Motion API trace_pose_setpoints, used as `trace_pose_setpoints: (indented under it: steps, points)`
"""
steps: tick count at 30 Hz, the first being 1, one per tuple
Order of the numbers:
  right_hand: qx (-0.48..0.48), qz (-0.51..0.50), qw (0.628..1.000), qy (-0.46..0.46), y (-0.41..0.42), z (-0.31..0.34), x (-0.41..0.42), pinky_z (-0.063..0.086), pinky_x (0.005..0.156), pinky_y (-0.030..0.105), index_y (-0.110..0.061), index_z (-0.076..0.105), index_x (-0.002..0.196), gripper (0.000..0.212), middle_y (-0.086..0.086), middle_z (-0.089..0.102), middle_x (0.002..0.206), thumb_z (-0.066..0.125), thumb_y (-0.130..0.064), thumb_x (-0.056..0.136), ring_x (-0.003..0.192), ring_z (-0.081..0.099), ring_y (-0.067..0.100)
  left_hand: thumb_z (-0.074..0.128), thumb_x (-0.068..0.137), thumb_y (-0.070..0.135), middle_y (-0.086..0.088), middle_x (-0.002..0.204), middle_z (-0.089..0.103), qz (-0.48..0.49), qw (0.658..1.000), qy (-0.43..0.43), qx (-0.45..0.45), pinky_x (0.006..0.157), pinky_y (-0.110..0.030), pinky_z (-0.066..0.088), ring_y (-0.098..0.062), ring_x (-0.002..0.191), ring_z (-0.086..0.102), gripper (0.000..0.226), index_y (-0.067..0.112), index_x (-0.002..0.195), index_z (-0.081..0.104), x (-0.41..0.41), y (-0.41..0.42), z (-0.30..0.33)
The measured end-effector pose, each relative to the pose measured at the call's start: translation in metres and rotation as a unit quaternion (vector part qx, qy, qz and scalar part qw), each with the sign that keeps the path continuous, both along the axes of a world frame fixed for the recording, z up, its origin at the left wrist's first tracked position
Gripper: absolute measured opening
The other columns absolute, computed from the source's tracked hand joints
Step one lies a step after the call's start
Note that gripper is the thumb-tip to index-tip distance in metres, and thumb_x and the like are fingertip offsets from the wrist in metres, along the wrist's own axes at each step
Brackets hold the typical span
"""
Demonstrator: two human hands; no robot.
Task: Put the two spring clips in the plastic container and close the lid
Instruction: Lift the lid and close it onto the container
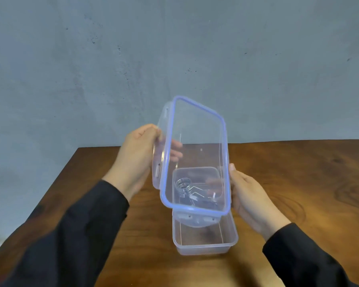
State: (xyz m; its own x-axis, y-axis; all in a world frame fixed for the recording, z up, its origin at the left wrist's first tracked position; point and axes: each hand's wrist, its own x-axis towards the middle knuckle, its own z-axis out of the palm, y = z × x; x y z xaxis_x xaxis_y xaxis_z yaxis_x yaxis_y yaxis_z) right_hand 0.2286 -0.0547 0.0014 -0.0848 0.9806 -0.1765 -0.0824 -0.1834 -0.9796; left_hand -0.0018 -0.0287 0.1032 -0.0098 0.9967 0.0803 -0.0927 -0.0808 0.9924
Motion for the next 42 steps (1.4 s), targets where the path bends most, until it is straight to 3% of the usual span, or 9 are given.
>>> trace_pose_setpoints:
  steps: [2, 4, 9, 14, 19, 28, 35, 39, 42]
  points:
    - [-0.01, -0.039, 0.999, -0.015, -0.003, 0.004, 0.002, 0.051, 0.06, 0.03, -0.012, 0.071, 0.085, 0.047, 0.004, 0.072, 0.074, 0.046, -0.047, 0.103, 0.062, 0.062, 0.019, 0.04, 0.093, 0.008, -0.025, 0.078, 0.069, 0.02, 0.999, 0.007, -0.034, 0.054, -0.036, 0.054, -0.033, 0.059, 0.063, 0.02, 0.001, 0.077, 0.05, 0.003, -0.001, -0.028]
    - [-0.003, -0.074, 0.993, -0.091, -0.005, -0.002, 0.008, 0.043, 0.051, 0.026, -0.015, 0.063, 0.067, 0.05, 0.002, 0.057, 0.058, 0.049, -0.046, 0.102, 0.051, 0.049, 0.016, 0.048, 0.095, 0.02, -0.018, 0.072, 0.06, 0.042, 0.994, 0.078, -0.057, 0.063, -0.038, 0.046, -0.027, 0.062, 0.055, 0.031, -0.006, 0.079, 0.049, -0.001, 0.0, -0.061]
    - [-0.026, -0.076, 0.972, -0.22, 0.0, -0.033, 0.022, 0.034, 0.059, 0.035, -0.008, 0.045, 0.063, 0.054, 0.005, 0.044, 0.058, 0.059, -0.048, 0.096, 0.055, 0.041, 0.02, 0.055, 0.098, 0.043, -0.008, 0.059, 0.051, 0.041, 0.961, 0.246, -0.12, 0.058, -0.043, 0.045, -0.023, 0.053, 0.048, 0.044, 0.012, 0.067, 0.047, -0.011, 0.0, -0.123]
    - [-0.031, -0.081, 0.963, -0.256, 0.0, -0.053, 0.016, 0.028, 0.057, 0.033, -0.015, 0.038, 0.064, 0.048, 0.002, 0.035, 0.059, 0.059, -0.042, 0.098, 0.057, 0.032, 0.018, 0.051, 0.098, 0.047, -0.019, 0.072, 0.062, 0.066, 0.92, 0.359, -0.143, 0.066, -0.052, 0.055, -0.034, 0.064, 0.058, 0.05, 0.001, 0.077, 0.054, -0.009, 0.004, -0.149]
    - [-0.041, -0.092, 0.958, -0.268, 0.001, -0.059, 0.016, 0.031, 0.053, 0.031, -0.015, 0.039, 0.062, 0.048, -0.003, 0.039, 0.053, 0.057, -0.04, 0.099, 0.054, 0.035, 0.016, 0.051, 0.099, 0.042, -0.002, 0.061, 0.046, 0.064, 0.918, 0.365, -0.144, 0.055, -0.033, 0.038, -0.017, 0.056, 0.042, 0.044, 0.014, 0.066, 0.041, -0.005, 0.007, -0.158]
    - [-0.056, -0.099, 0.965, -0.235, -0.002, -0.068, 0.022, 0.033, 0.055, 0.033, -0.012, 0.044, 0.064, 0.047, 0.001, 0.042, 0.057, 0.057, -0.041, 0.099, 0.054, 0.037, 0.018, 0.053, 0.098, 0.043, -0.014, 0.07, 0.056, 0.058, 0.939, 0.284, -0.185, 0.062, -0.035, 0.047, -0.021, 0.064, 0.051, 0.047, 0.002, 0.077, 0.055, 0.0, 0.005, -0.172]
    - [-0.071, -0.103, 0.964, -0.236, -0.001, -0.075, 0.021, 0.042, 0.056, 0.035, 0.008, 0.061, 0.082, 0.058, 0.015, 0.06, 0.063, 0.056, -0.047, 0.098, 0.058, 0.054, 0.018, 0.053, 0.099, 0.042, -0.015, 0.075, 0.061, 0.056, 0.949, 0.228, -0.209, 0.067, -0.034, 0.05, -0.022, 0.07, 0.056, 0.042, 0.01, 0.071, 0.056, -0.003, 0.0, -0.177]
    - [-0.076, -0.11, 0.966, -0.222, -0.004, -0.076, 0.021, 0.046, 0.059, 0.037, -0.002, 0.059, 0.074, 0.049, 0.001, 0.06, 0.063, 0.059, -0.045, 0.097, 0.059, 0.054, 0.018, 0.053, 0.098, 0.044, -0.011, 0.087, 0.073, 0.035, 0.953, 0.187, -0.237, 0.07, -0.034, 0.061, -0.023, 0.082, 0.071, 0.046, 0.0, 0.091, 0.063, -0.003, -0.003, -0.176]
    - [-0.006, -0.142, 0.944, -0.299, -0.006, -0.077, 0.019, 0.059, 0.079, 0.046, -0.023, 0.064, 0.111, 0.025, -0.006, 0.067, 0.103, 0.065, -0.041, 0.094, 0.091, 0.065, 0.019, 0.056, 0.096, 0.046, 0.005, 0.118, 0.068, 0.077, 0.949, 0.249, -0.176, 0.078, -0.03, 0.058, -0.018, 0.104, 0.066, 0.037, 0.018, 0.119, 0.06, -0.003, -0.01, -0.176]
